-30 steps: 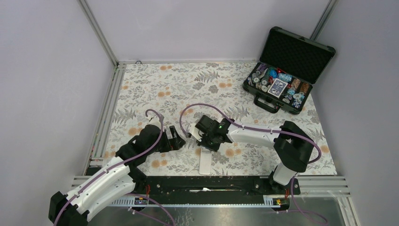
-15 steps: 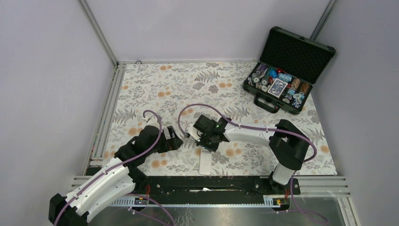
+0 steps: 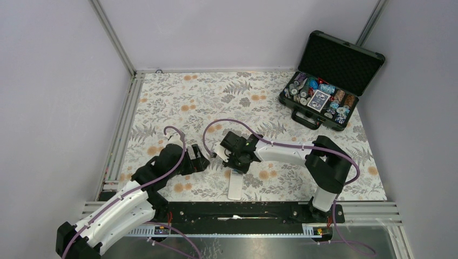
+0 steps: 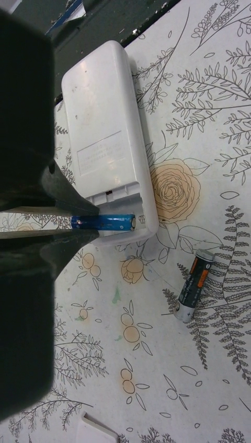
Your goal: Load the batteries into the remote control
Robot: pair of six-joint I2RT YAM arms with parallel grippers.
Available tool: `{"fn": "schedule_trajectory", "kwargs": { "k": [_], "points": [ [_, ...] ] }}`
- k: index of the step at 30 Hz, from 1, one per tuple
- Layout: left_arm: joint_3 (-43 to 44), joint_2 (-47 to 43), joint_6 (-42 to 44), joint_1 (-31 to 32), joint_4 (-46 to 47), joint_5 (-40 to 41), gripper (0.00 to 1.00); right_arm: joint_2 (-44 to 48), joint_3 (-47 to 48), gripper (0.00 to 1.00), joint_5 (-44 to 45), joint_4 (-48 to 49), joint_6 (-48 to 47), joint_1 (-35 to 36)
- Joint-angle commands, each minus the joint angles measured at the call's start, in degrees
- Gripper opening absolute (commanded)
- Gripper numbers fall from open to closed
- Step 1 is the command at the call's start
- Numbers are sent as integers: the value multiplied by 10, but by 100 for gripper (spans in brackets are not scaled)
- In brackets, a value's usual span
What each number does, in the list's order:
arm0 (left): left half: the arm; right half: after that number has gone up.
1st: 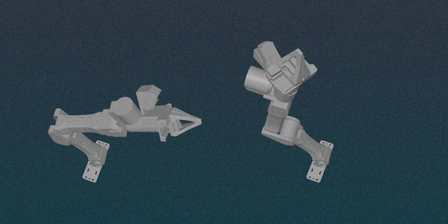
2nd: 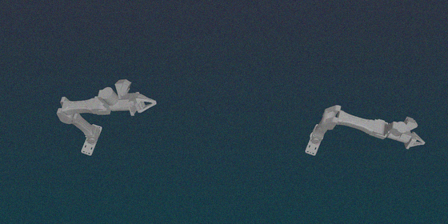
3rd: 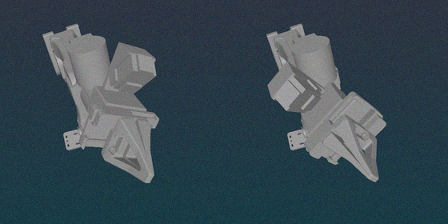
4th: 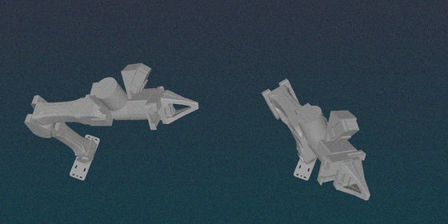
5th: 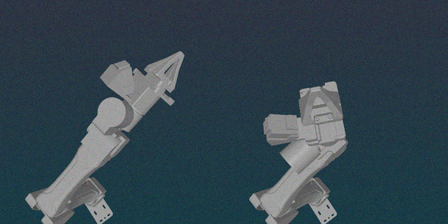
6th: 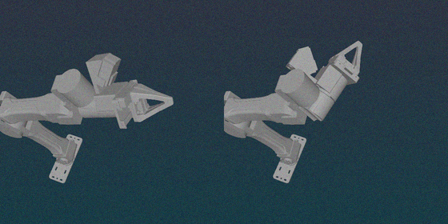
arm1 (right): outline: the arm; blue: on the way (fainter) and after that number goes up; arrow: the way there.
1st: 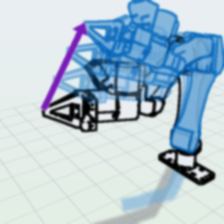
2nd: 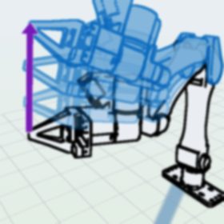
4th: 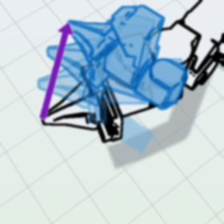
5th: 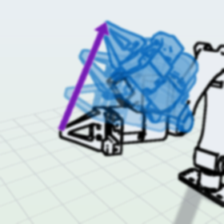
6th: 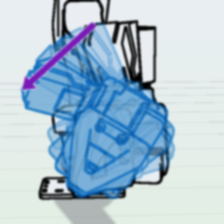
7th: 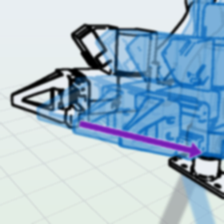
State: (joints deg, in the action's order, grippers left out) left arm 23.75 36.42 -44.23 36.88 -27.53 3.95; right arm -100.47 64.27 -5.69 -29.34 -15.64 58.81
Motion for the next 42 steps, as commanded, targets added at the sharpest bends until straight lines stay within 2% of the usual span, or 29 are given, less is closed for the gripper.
{"fn": "schedule_trajectory", "kwargs": {
  "k": [1, 6, 32, 42],
  "points": [
    [2, -6, -3, -3, 5, 12, 99, -6, 23, 18, -4, -6, 0, -3],
    [1, -5, -2, -3, 7, 11, 99, -5, 24, 22, 2, -7, 1, -3],
    [1, 2, 0, -3, 11, 8, 99, 0, 28, 27, 2, -14, 13, -2],
    [-4, 14, 6, -3, 27, -20, 99, 47, 24, 28, 33, -4, 64, -2]
  ]
}}
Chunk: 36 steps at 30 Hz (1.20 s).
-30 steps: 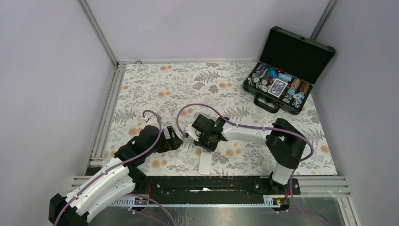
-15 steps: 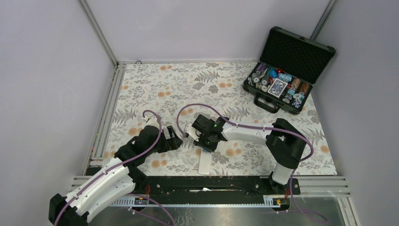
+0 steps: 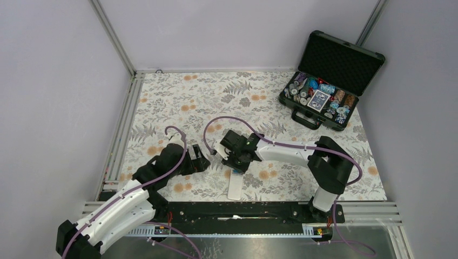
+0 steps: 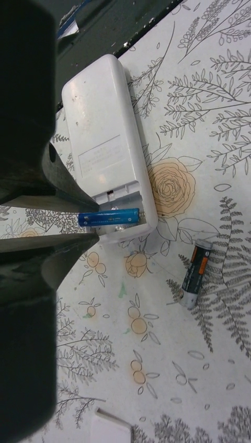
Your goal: Load the batteries into the remote control
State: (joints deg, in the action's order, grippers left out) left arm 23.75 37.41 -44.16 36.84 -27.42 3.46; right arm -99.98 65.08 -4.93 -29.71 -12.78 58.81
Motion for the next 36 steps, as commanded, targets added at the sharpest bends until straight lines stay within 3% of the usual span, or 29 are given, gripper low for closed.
{"fn": "schedule_trajectory", "kwargs": {
  "k": [1, 18, 36],
  "points": [
    [-7, 5, 5, -3, 31, -21, 99, 49, 12, 28, 34, 1, 49, -2],
    [-40, 145, -1, 5, 163, -141, 95, 176, -89, 29, 104, 51, 271, -3],
    [-10, 304, -18, 51, 264, -156, 43, 279, -245, 41, 165, 197, 516, -6]
  ]
}}
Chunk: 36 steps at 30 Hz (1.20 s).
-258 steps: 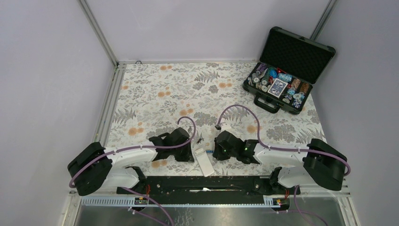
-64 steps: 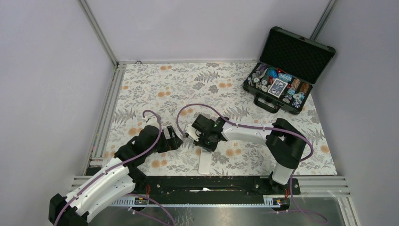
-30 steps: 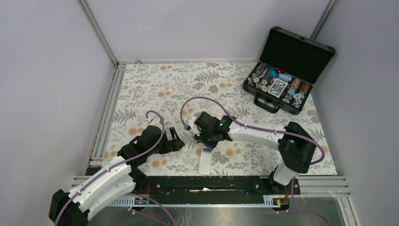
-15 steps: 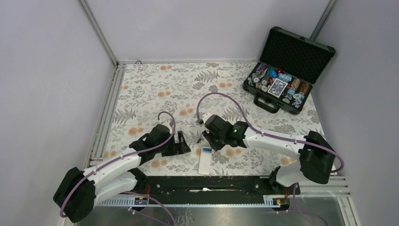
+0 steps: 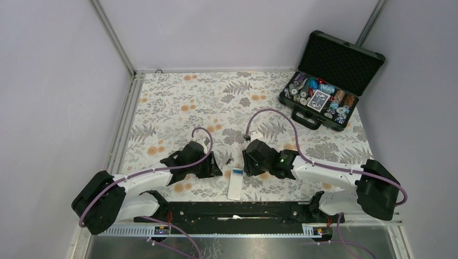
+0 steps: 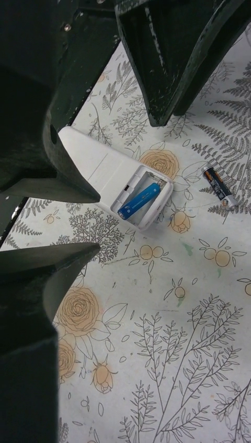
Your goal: Load the batteries into the remote control
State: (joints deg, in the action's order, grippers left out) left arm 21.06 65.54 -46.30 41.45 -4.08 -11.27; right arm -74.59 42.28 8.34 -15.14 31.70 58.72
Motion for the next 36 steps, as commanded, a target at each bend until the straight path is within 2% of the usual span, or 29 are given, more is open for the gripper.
{"fn": "schedule_trajectory", "kwargs": {
  "k": [1, 5, 13, 29, 36],
  "points": [
    [18, 29, 3, 6, 35, -11, 41, 26, -22, 41, 29, 58, 80, -6],
    [24, 64, 1, 10, 61, -22, 31, 20, -29, 39, 25, 68, 106, -9],
    [25, 90, -11, 30, 72, -28, 18, -4, -25, 36, 20, 69, 121, -9],
    [-14, 68, -62, 90, 81, -19, 11, -28, -8, 36, 21, 68, 113, -9],
    [2, 75, -68, 110, 86, -17, 11, -35, -3, 36, 26, 68, 108, -10]
  ]
}}
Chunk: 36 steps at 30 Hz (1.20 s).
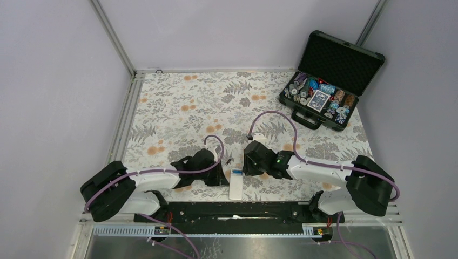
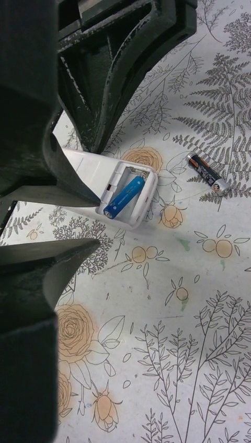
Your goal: Load the batteries into the remote control
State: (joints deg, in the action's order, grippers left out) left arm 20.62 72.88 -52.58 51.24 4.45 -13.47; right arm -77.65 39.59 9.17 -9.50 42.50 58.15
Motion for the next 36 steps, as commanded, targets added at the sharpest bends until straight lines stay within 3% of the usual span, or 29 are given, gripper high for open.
{"fn": "schedule_trajectory", "kwargs": {
  "k": [1, 10, 18, 36],
  "points": [
    [11, 5, -6, 15, 1, 5, 11, -5, 25, 36, 18, 11, -1, -4],
    [26, 16, 7, 21, -16, 19, 11, -8, 29, 36, 23, 11, -9, -4],
    [54, 10, 42, 12, -73, 72, 21, -10, 37, 37, 25, 11, -20, -7],
    [49, 25, 54, -29, -24, 40, 20, -30, 52, 36, 8, 12, -17, -7]
  ]
}}
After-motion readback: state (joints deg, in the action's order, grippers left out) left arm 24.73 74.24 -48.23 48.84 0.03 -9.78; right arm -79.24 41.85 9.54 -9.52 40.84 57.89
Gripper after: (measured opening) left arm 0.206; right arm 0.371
